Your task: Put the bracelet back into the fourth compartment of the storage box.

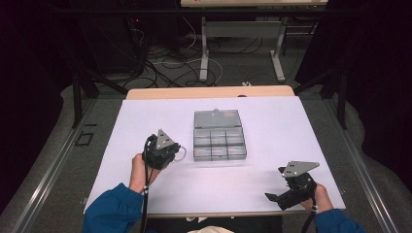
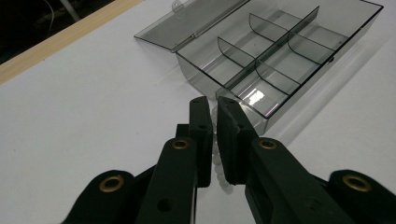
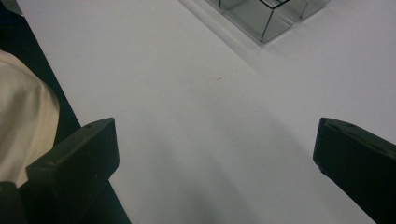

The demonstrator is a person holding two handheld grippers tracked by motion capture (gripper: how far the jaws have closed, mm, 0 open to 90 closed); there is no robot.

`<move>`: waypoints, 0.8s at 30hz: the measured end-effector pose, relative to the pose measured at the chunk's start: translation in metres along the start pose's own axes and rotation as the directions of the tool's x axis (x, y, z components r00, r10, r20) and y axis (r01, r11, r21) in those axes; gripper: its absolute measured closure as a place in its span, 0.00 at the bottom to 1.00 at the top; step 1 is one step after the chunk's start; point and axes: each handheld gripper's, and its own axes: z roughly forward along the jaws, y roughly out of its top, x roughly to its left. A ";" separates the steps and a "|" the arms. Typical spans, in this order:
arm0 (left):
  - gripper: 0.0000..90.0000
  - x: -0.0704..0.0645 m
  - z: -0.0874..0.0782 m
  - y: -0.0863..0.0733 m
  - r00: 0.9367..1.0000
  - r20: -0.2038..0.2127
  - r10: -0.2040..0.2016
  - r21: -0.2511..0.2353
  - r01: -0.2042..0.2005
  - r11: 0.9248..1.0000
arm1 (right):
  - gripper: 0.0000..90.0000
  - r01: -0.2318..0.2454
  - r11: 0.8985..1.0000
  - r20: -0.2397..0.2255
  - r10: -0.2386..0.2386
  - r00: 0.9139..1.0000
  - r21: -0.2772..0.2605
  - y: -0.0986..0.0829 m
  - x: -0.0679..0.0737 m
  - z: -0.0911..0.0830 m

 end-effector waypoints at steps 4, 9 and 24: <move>0.94 0.000 -0.002 0.002 1.000 -0.004 -0.001 -0.010 0.001 1.000 | 0.00 0.002 1.000 -0.003 -0.002 1.000 -0.002 0.000 0.000 0.000; 0.94 0.000 -0.005 0.005 1.000 -0.009 -0.005 -0.028 0.005 1.000 | 0.00 0.000 1.000 -0.002 0.000 1.000 -0.001 0.000 0.000 0.000; 0.94 -0.002 -0.010 0.014 1.000 -0.016 0.004 -0.066 -0.005 0.998 | 0.00 -0.001 1.000 -0.001 0.001 1.000 -0.002 0.000 0.000 0.001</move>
